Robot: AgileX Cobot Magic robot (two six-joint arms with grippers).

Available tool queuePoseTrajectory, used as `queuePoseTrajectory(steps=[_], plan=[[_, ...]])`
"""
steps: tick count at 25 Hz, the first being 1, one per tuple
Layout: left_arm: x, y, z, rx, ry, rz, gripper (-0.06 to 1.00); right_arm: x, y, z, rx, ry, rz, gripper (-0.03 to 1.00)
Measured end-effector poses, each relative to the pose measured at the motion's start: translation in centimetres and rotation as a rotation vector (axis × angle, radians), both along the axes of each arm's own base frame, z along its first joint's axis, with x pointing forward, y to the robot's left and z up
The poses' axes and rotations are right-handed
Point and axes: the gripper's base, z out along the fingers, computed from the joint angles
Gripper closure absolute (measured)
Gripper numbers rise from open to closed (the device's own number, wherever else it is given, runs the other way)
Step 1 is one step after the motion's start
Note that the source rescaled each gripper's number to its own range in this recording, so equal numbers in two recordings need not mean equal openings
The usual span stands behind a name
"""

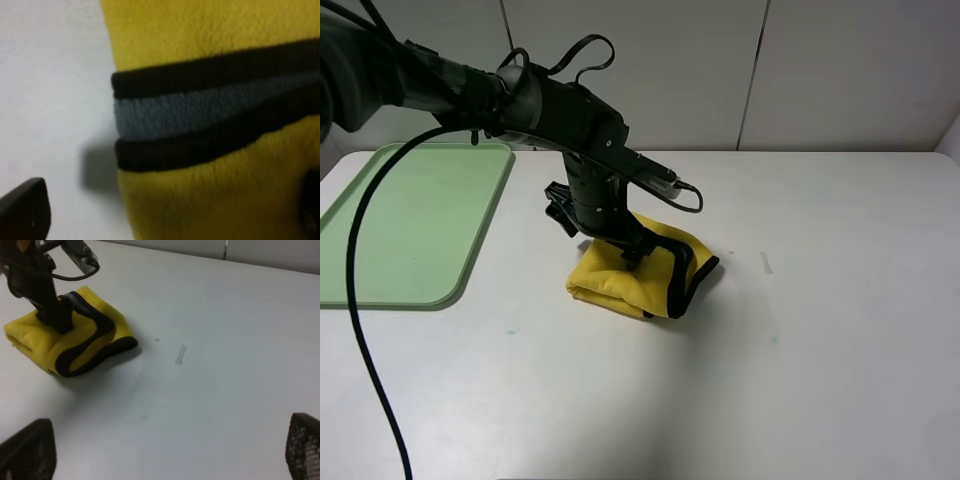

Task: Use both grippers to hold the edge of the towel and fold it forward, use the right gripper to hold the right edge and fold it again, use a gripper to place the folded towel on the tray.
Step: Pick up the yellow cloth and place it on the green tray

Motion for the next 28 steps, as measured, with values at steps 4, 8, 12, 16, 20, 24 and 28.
queuePoseTrajectory(steps=[4, 8, 12, 16, 20, 24, 28], plan=[[0.0, -0.2, -0.3, -0.026, 0.006, -0.005, -0.06, 0.0, 0.0, 0.0, 0.000, 0.000, 0.000, -0.03], [0.1, -0.4, -0.4, -0.045, 0.010, -0.009, -0.06, 0.0, 0.0, 0.0, 0.000, 0.000, 0.000, -0.03], [0.1, -0.4, -0.4, -0.055, 0.011, -0.006, 0.00, 0.0, 0.0, 0.0, 0.000, 0.000, 0.000, -0.03], [0.1, -0.6, -0.5, -0.073, 0.019, 0.007, 0.19, 0.0, 0.0, 0.0, 0.000, 0.000, 0.000, -0.03], [-0.2, -1.0, -0.6, -0.093, 0.026, 0.011, 0.51, 0.0, 0.0, 0.0, 0.000, 0.000, 0.000, -0.03], [-0.2, -1.1, -0.6, -0.108, 0.035, 0.024, 0.80, 0.0, 0.0, 0.0, 0.000, 0.000, 0.000, -0.03], [-0.2, -1.1, -0.6, -0.108, 0.035, 0.024, 0.80, 0.0, 0.0, 0.0, 0.000, 0.000, 0.000, -0.03]])
